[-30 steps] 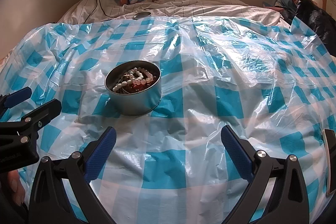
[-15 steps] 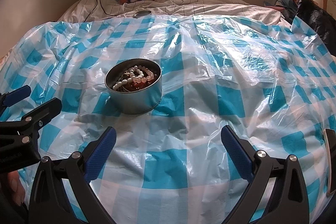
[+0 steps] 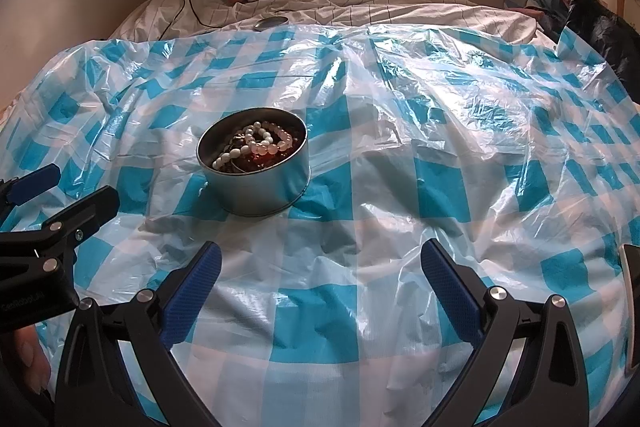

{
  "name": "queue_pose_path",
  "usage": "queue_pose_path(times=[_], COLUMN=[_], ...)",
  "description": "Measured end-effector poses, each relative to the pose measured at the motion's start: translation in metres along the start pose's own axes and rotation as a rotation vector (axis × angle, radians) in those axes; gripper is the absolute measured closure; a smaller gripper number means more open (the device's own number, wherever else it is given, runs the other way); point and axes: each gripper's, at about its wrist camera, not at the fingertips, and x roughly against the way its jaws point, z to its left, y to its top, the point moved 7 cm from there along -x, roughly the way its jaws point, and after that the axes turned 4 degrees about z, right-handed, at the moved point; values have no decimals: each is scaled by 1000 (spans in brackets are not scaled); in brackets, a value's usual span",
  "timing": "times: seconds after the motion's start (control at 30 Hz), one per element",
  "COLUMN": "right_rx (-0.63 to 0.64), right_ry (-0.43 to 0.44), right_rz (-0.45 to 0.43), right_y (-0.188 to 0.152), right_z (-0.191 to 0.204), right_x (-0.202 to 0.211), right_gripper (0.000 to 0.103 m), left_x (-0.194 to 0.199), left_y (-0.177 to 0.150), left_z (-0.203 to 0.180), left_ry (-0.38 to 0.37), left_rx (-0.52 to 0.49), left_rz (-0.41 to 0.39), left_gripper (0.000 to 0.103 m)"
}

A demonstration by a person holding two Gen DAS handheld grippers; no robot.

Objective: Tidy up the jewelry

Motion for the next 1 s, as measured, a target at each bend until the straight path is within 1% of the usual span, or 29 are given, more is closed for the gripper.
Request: queue_pose_path(times=[0.13,0.23,0.27,0.3,0.43,0.5,0.6,0.7,1.0], right_rx=[1,10,9,8,3,2,4,4,8], right_ry=[2,0,5,7,7,5,7,7,8], right_rz=[6,13,14,14,11,11,11,12,15], right_y=[-2,-2,-2,-2,1,0,1,2,0], right_z=[0,0,-1,-1,-5,-5,-5,-6,-6], right_x=[-3,-6,-7,-7,-5,-4,-5,-5,-5], right_gripper=[7,7,7,7,7,7,7,7,7], left_x=[-5,-8,-8,-7,1,0,-7,-8,-7], left_y=[-1,-5,-7,-8,-6,-5,-7,-9,-9], left_z=[-2,2,4,6,5,6,9,10,5], left_ry=[1,17,10,-8,14,8,-16,-13,-14], left_rx=[7,40,56,71,38,48,70,78,55], left_rz=[17,43,48,36,-2,9,61,65,62], left_gripper=[8,8,8,8,8,8,8,8,8])
